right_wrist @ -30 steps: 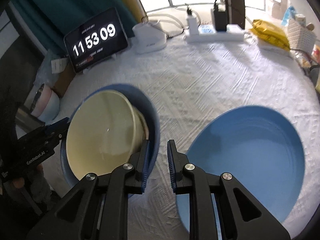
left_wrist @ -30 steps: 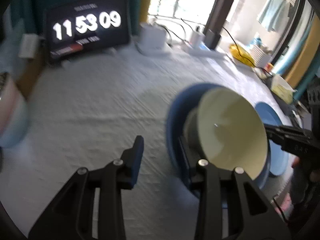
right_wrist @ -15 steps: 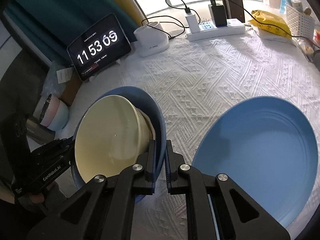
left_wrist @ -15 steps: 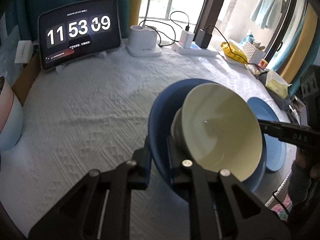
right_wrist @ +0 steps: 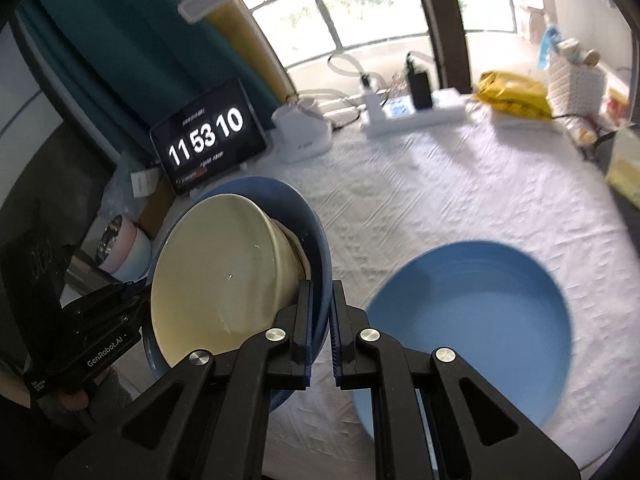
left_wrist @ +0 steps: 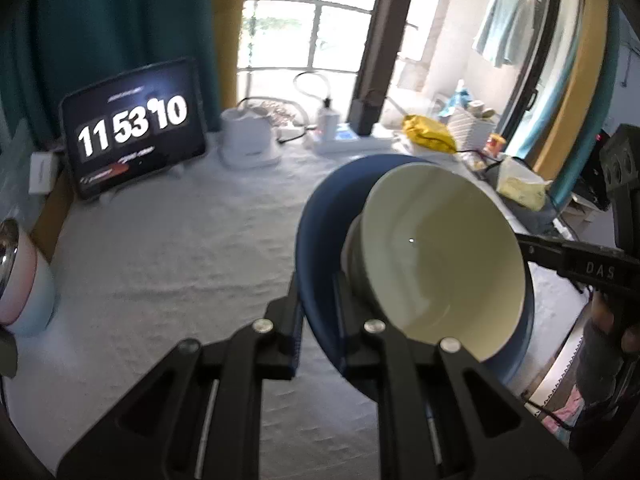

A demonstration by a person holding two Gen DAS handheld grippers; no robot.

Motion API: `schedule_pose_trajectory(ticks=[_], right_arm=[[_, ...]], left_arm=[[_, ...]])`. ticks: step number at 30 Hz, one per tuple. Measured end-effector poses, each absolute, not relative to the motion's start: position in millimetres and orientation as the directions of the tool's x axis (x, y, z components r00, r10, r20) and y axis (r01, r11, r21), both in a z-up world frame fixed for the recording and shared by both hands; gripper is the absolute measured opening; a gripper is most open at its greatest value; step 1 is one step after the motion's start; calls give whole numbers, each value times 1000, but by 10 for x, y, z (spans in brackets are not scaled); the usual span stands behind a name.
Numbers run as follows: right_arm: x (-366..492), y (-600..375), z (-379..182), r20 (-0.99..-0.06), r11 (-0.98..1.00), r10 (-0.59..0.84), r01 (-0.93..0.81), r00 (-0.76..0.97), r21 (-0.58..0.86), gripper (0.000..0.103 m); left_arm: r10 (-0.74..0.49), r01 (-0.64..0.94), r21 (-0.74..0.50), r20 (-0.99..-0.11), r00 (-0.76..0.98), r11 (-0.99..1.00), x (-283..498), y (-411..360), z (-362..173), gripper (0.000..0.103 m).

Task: Organize plates and bowls

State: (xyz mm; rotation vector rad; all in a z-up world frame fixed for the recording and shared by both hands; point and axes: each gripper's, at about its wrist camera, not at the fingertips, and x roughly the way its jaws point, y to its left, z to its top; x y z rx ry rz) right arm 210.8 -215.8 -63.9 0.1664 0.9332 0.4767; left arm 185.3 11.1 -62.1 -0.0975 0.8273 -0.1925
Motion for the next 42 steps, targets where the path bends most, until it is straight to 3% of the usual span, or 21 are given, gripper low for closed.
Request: schedule_pose_trajectory(ticks=[10, 21, 30, 35, 38, 41, 42], right_arm=[[1962, -2940, -549, -727, 916, 402, -241, 557, 322, 10], [2039, -3654, -947, -754, 919, 384, -142, 534, 367, 10], [2103, -3789, -1027, -746, 915, 393, -145, 537, 377, 10], [2058, -3796, -1026, -715, 918, 378, -138, 588, 372, 10], [1956, -3815, -950, -690, 942, 304, -97, 657, 322, 16], [1842, -3812, -852, -670, 956, 252, -74, 698, 283, 35], [1792, -3795, -813, -663, 963, 232, -70, 712, 262, 39]], left_arm=[[-272, 233, -159, -744, 610, 959, 1965, -698, -653, 12], [-279, 248, -169, -804, 525, 954, 2136, -1302, -1001, 12], [-271, 240, -162, -796, 541, 957, 2156, -1352, -1009, 15], [-200, 241, -54, -745, 636, 969, 2043, -1367, -943, 19], [-157, 231, 8, -709, 687, 973, 1937, -1360, -897, 28], [-173, 242, 7, -679, 714, 970, 1810, -1331, -826, 46], [-187, 244, -8, -668, 720, 970, 1757, -1311, -796, 47]])
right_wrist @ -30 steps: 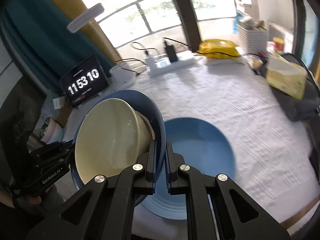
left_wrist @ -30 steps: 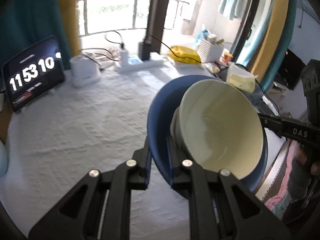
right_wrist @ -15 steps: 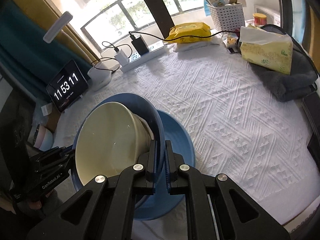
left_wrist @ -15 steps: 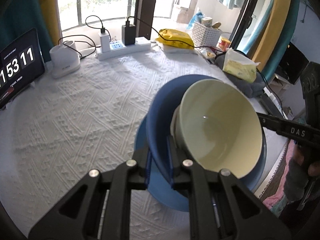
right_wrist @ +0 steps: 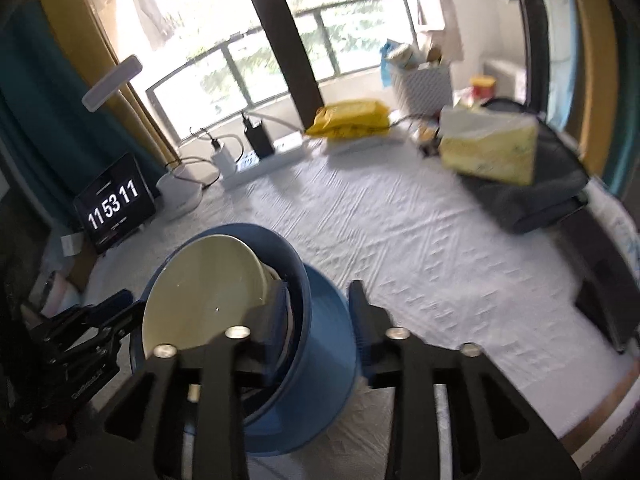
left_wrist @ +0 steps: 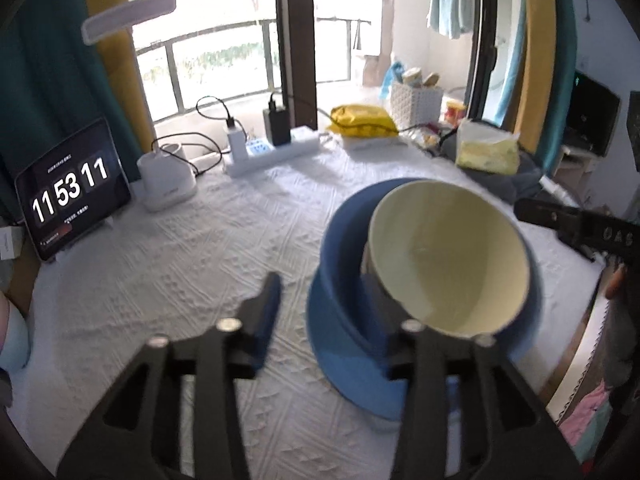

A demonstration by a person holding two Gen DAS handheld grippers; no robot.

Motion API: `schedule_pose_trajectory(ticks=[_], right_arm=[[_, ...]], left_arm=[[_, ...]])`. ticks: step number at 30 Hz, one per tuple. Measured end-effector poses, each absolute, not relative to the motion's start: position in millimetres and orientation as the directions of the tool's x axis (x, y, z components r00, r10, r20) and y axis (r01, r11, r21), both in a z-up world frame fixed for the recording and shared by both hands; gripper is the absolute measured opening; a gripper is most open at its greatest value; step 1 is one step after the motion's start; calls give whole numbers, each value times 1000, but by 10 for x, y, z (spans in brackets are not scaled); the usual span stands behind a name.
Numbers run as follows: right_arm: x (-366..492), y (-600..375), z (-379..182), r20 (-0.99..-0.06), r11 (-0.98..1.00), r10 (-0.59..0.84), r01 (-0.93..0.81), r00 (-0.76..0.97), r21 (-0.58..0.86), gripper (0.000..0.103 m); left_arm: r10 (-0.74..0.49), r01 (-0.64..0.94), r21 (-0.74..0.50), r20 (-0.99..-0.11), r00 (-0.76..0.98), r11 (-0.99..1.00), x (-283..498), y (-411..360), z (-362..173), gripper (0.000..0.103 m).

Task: Organize plates and bowls

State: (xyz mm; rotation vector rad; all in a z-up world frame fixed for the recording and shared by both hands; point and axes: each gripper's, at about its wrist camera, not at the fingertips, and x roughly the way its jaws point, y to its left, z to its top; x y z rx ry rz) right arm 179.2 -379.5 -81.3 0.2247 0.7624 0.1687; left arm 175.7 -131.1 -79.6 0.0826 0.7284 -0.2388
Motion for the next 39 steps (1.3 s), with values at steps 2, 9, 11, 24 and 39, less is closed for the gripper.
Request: schedule_pose_trajectory(ticks=[2, 9, 11, 24, 39], right_arm=[[1697, -3751, -750, -652, 974, 192, -62, 734, 216, 44], [1372, -3562, -648, -617, 990, 127, -63, 776, 124, 50], [1259, -3530, -619, -605, 991, 122, -66, 787, 114, 51], [424, -3201, -331, -396, 995, 66, -89, 916, -39, 57], [-131, -2921, -16, -244, 992, 61, -86, 968, -91, 84]], left_arm=[[-202, 249, -20, -648, 734, 968, 1674, -1298, -744, 49], [-229, 249, -44, -569, 790, 968, 1298, -1207, -581, 72], [-230, 250, -38, -542, 809, 968, 1161, -1194, -521, 77], [-173, 176, -17, -317, 933, 984, 345, -984, -190, 81], [-149, 146, -41, -97, 984, 988, -154, -642, 83, 81]])
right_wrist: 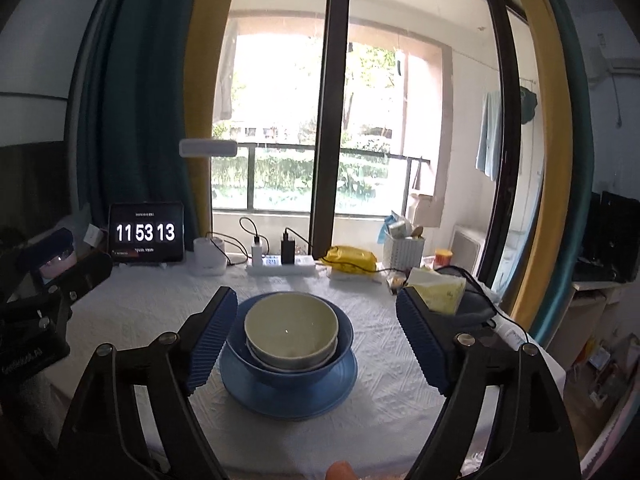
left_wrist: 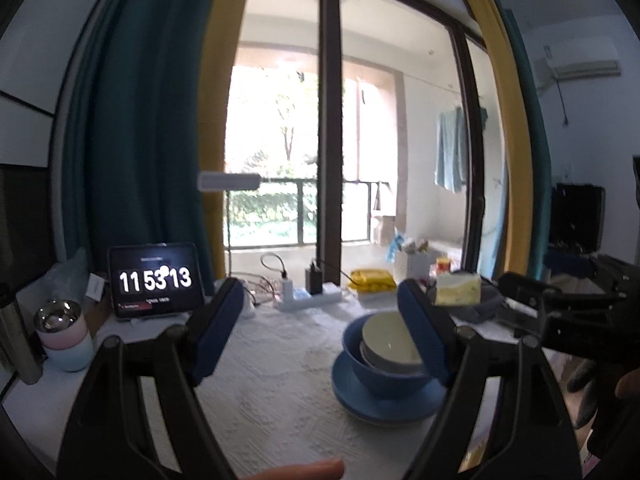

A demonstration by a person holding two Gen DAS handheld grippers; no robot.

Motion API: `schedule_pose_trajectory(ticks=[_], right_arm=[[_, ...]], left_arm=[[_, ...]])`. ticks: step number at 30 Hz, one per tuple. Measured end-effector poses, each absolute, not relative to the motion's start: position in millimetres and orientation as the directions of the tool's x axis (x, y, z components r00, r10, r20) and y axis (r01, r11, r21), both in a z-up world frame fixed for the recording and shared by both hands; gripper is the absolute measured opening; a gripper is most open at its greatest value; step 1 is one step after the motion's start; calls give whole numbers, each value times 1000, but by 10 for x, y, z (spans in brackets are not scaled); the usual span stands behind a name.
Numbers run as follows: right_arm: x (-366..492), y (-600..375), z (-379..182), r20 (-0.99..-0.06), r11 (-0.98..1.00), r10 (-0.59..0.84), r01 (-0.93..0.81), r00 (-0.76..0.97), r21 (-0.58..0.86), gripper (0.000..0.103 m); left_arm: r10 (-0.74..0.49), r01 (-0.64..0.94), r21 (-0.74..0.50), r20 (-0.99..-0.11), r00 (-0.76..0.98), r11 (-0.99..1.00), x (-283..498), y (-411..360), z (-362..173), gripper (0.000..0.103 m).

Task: Organize plates and bowls

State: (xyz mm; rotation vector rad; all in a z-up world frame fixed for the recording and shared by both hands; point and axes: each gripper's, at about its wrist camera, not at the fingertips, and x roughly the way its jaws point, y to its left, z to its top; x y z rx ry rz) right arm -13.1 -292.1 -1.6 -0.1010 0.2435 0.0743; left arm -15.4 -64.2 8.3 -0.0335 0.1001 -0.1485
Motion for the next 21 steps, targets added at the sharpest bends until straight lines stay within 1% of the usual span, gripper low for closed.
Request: schedule_pose_trajectory(ticks=[2, 6, 12, 21], right_arm=[[-139, -2900, 28, -241, 991, 77, -100, 967, -84, 84], [-193, -2852, 106, -208, 990, 83, -104, 975, -94, 84], [-205, -2816, 138, -198, 989, 94, -114, 976, -92, 85], [-264, -2808, 159, -182, 988, 91, -111, 979, -105, 85]], left_arm=[[-147, 143, -54, -75, 986, 988, -171, -589, 84, 81], [-138, 134, -52, -77, 987, 990, -131, -549, 52, 81], [-119, 116, -62, -52, 992, 991, -182, -481, 56, 81], [-111, 108, -71, -51, 992, 992, -195, -458, 44, 81]])
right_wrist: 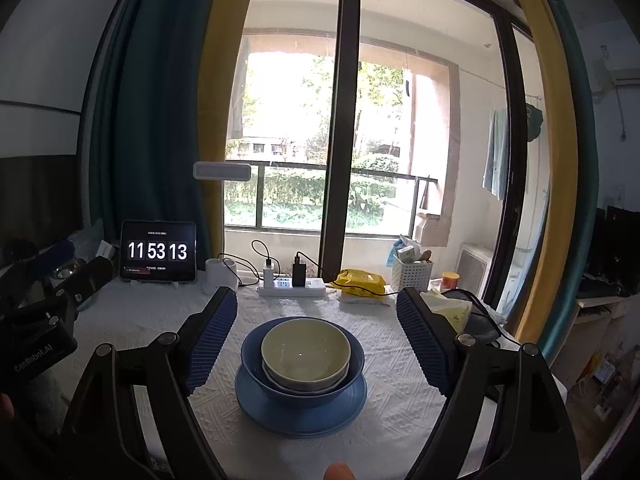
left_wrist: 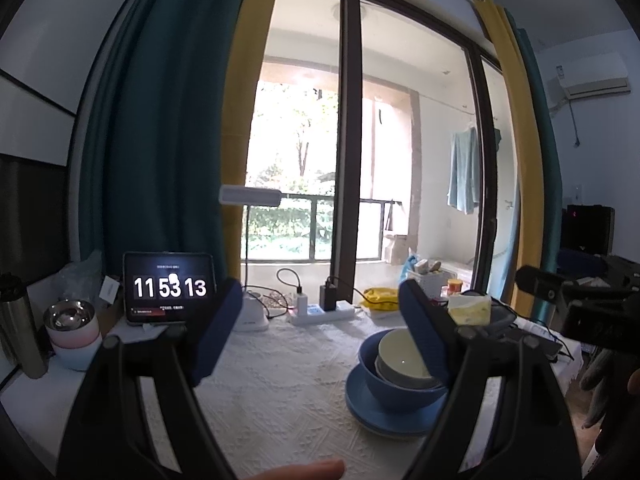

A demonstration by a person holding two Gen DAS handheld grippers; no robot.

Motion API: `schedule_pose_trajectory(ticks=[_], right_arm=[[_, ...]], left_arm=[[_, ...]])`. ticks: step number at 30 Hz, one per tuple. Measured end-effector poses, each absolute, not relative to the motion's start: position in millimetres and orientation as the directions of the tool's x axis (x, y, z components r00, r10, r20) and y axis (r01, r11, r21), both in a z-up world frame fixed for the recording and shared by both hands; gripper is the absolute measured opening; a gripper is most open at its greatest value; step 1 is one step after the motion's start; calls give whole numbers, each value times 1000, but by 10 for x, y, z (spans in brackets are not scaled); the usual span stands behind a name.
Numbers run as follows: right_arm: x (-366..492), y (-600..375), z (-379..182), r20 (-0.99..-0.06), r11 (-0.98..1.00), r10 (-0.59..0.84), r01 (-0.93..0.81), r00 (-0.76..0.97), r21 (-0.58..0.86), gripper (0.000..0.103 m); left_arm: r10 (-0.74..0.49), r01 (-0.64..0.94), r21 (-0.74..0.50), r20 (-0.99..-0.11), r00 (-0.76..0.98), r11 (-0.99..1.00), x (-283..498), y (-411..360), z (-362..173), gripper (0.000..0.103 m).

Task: Organize plates and bowls

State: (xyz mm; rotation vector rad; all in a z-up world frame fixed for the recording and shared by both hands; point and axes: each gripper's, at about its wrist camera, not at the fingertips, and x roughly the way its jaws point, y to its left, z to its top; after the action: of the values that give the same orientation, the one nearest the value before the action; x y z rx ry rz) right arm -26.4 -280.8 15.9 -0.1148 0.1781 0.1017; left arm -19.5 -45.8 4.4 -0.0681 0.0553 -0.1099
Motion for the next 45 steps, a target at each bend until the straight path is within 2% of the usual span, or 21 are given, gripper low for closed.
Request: schedule_pose_trajectory(ticks=[45], right_arm=[[-235, -2821, 113, -199, 988, 89, -112, 976, -110, 85]], left_arm=[[-102, 98, -83, -46, 994, 992, -229, -436, 52, 82]])
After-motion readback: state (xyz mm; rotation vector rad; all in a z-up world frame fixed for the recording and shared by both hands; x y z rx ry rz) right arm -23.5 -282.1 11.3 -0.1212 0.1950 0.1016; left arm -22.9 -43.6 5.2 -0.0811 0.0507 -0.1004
